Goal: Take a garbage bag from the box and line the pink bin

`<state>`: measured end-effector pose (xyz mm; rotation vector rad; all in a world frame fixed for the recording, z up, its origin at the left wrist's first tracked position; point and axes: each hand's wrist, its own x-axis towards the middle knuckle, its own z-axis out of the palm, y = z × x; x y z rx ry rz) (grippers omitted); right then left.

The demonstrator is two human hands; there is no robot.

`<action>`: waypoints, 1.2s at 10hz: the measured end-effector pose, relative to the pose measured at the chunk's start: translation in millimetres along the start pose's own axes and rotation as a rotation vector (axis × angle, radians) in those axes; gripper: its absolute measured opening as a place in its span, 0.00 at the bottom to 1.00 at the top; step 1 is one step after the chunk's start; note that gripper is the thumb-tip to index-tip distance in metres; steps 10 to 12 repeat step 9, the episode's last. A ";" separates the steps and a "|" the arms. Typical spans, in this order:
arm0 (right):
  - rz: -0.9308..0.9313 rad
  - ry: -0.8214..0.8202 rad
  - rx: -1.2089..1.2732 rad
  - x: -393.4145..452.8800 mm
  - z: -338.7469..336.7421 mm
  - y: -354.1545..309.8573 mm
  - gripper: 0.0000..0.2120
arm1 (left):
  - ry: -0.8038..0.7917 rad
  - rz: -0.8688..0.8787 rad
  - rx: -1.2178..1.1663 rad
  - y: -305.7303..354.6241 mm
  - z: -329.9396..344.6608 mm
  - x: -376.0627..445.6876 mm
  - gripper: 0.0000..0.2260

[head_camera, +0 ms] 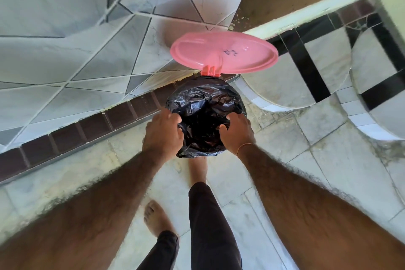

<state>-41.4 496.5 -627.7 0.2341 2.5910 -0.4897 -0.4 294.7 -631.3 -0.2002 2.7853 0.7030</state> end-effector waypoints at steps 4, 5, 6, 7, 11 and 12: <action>0.045 0.199 0.153 -98.6 -90.1 -24.0 0.12 | 0.006 0.035 0.028 22.3 -108.0 -46.3 0.10; 0.032 0.262 0.178 -117.1 -111.9 -28.6 0.12 | 0.014 0.023 -0.012 37.9 -130.4 -60.2 0.08; 0.024 0.296 0.196 -130.0 -125.6 -30.1 0.11 | 0.019 0.032 -0.027 49.7 -143.3 -71.8 0.08; 0.030 0.311 0.231 -140.9 -139.9 -31.2 0.11 | 0.032 0.005 -0.053 58.6 -154.0 -82.7 0.08; -0.056 0.309 0.221 -149.3 -160.0 -27.5 0.12 | 0.065 -0.068 -0.051 73.3 -174.3 -93.4 0.09; -0.056 0.309 0.221 -149.3 -160.0 -27.5 0.12 | 0.065 -0.068 -0.051 73.3 -174.3 -93.4 0.09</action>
